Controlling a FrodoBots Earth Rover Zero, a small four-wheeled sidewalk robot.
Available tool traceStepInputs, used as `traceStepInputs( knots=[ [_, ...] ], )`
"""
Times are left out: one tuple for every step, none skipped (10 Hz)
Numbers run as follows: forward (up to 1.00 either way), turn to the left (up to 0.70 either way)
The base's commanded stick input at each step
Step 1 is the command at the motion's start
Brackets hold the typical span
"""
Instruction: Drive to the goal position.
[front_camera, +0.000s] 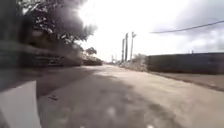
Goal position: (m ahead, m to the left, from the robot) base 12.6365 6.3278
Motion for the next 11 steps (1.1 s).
traceStepInputs(
  knots=[
    [1.0,0.0],
    [1.0,0.0],
    [1.0,0.0],
    [1.0,0.0],
    [1.0,0.0],
    [1.0,0.0],
    [1.0,0.0],
    [1.0,0.0],
    [1.0,0.0],
    [1.0,0.0],
    [1.0,0.0]
  ],
)
